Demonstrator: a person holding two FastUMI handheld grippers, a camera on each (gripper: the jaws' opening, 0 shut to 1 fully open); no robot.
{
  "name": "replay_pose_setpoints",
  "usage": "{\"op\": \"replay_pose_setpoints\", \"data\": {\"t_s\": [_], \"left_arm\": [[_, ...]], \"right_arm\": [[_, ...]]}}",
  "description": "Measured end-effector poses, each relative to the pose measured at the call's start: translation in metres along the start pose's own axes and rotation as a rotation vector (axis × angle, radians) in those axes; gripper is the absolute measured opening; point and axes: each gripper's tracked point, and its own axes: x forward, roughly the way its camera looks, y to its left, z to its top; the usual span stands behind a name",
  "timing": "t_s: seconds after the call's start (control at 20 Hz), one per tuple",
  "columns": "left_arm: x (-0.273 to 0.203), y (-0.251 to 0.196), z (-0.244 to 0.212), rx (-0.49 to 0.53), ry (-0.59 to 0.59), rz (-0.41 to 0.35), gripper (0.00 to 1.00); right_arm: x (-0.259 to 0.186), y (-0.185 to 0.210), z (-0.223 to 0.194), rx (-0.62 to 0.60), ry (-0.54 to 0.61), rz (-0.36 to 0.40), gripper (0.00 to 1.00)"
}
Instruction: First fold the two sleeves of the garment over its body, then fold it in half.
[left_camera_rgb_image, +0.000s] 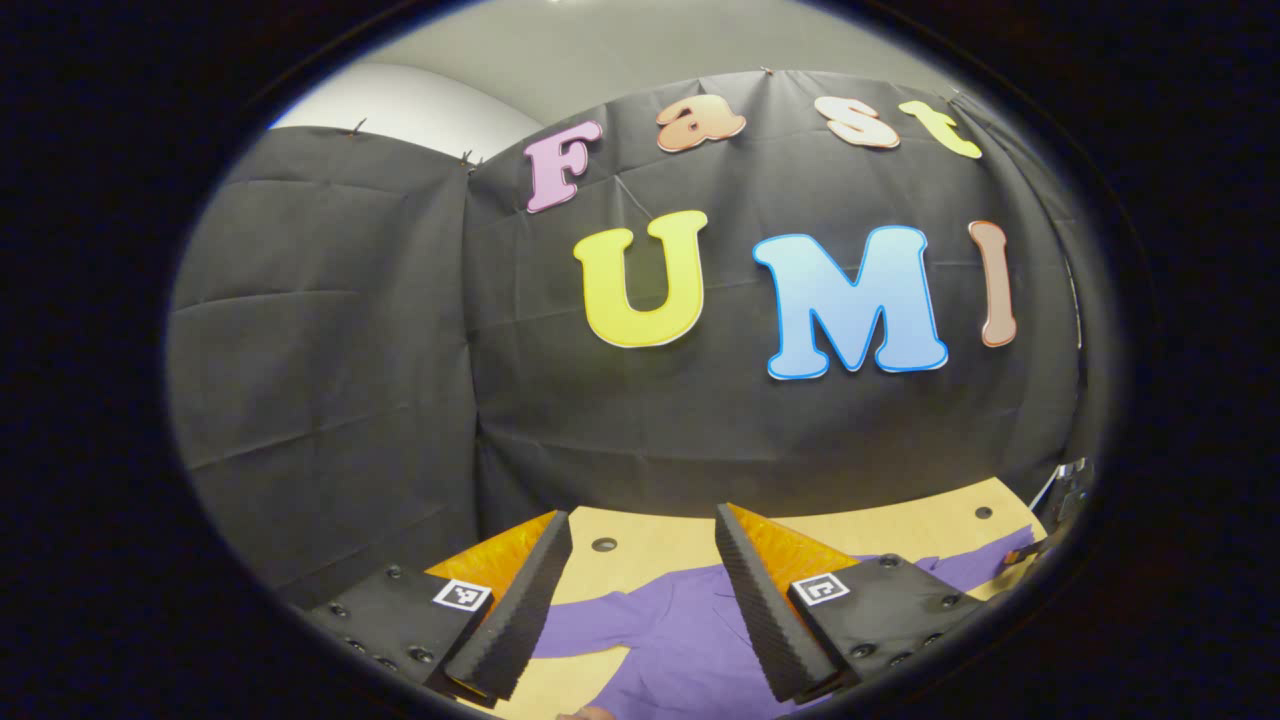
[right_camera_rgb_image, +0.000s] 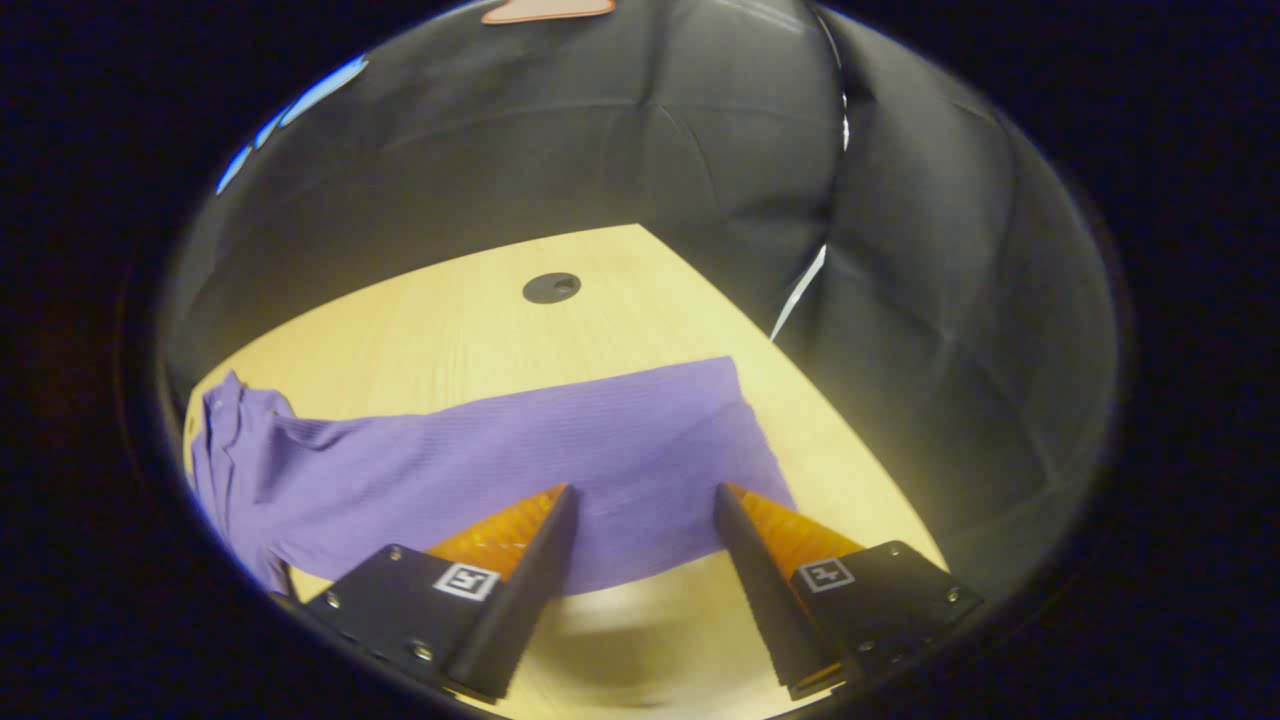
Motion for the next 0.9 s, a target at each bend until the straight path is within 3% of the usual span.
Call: {"op": "replay_pose_setpoints", "data": {"t_s": [0.05,0.1,0.2,0.3,0.4,0.5,0.75,0.9], "left_arm": [[-0.001,-0.001,-0.001,-0.001,-0.001,-0.001,0.94],[-0.001,-0.002,-0.002,-0.002,-0.001,-0.002,0.94],[-0.002,-0.004,-0.002,-0.003,-0.001,-0.005,0.94],[0.0,-0.003,-0.003,-0.003,0.002,-0.004,0.94],[0.001,-0.004,-0.004,-0.005,0.006,-0.006,0.94],[0.002,-0.002,-0.005,-0.005,0.01,-0.006,0.94],[0.004,0.003,-0.008,-0.013,0.014,-0.016,0.94],[0.004,0.013,-0.013,-0.022,0.017,-0.017,0.94]], "right_arm": [[-0.002,0.002,0.002,-0.007,-0.002,0.008,0.92],[0.002,0.004,-0.002,-0.016,-0.001,0.008,0.83],[0.0,0.013,-0.003,0.002,0.007,0.048,0.81],[0.001,0.018,-0.001,0.032,0.02,0.039,0.4],[0.003,0.02,-0.001,0.088,0.042,0.048,0.4],[0.002,0.018,0.001,0.146,0.061,0.046,0.02],[-0.006,0.034,0.009,0.262,0.084,0.088,0.01],[-0.023,0.071,0.029,0.295,0.031,0.158,0.01]]}}
